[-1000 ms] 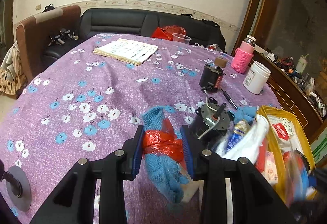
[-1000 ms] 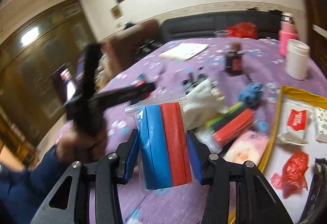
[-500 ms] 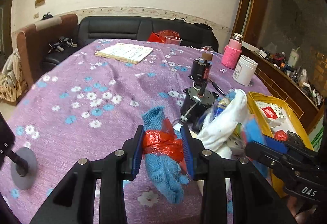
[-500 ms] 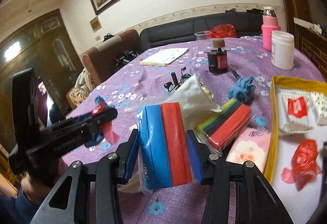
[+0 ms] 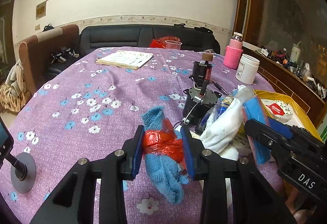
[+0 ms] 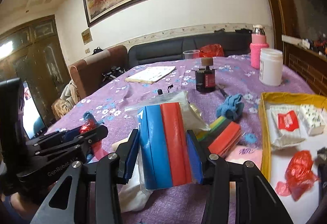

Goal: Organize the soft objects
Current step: 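Carry the blue cloth with the left gripper while the right carries the sponge bag toward the tray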

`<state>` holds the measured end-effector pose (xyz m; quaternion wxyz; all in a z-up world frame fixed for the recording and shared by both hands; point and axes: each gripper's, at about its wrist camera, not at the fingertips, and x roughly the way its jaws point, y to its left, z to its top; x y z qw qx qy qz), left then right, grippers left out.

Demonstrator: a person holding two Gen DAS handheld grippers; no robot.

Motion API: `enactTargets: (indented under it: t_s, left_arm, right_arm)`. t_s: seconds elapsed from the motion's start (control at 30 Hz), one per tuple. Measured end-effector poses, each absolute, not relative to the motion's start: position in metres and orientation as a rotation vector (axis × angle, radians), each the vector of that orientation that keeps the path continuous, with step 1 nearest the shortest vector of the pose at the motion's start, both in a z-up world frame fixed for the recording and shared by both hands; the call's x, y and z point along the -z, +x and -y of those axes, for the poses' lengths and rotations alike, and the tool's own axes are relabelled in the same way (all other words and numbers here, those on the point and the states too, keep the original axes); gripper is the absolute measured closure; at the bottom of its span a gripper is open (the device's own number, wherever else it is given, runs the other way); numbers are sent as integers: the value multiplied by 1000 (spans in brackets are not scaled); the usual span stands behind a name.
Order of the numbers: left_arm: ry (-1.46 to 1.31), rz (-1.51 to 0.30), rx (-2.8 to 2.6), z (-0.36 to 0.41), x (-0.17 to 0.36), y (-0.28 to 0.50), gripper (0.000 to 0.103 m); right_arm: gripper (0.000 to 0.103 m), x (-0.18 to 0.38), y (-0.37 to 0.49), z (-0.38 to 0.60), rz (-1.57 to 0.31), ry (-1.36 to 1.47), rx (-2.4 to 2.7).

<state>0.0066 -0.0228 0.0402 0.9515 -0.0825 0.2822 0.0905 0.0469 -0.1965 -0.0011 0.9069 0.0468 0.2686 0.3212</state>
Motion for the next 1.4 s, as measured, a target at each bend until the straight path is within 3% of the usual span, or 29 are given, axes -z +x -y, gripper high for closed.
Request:
enactTargets:
  t_s: [0.5,1.4]
  left_arm:
    - [-118,-487,-192,32,-49,-3,69]
    - [-108,-486,-182,37,-49,-3,69]
  right_arm:
    - [53,-5,41,202,-503,109,-701]
    - [53,-9,39,205,-483,129,-721]
